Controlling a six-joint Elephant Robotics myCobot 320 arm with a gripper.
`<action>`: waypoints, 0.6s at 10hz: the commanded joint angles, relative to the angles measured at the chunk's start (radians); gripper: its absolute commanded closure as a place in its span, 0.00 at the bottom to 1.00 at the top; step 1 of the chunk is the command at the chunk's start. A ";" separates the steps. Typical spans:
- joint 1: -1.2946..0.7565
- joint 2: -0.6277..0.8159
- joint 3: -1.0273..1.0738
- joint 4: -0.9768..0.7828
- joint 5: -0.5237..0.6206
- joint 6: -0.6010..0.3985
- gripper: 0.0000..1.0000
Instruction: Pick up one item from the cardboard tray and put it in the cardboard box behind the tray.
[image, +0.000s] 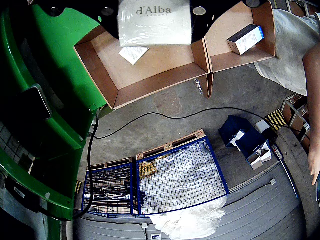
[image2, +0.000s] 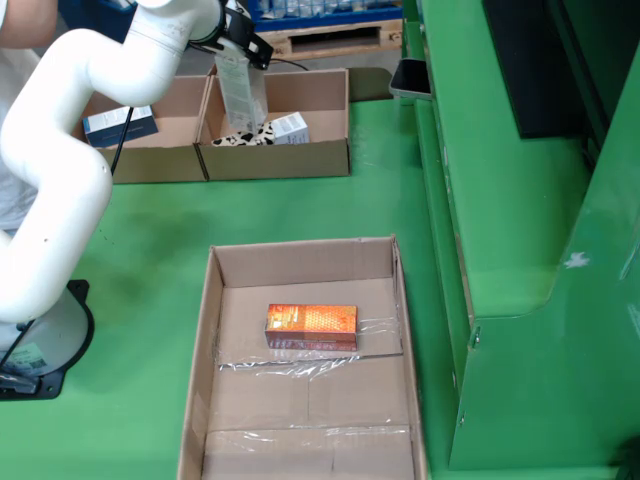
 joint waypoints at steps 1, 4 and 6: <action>-0.007 0.032 0.029 0.013 0.009 -0.003 1.00; -0.007 0.032 0.029 0.013 0.009 -0.003 1.00; -0.007 0.032 0.029 0.013 0.009 -0.003 0.90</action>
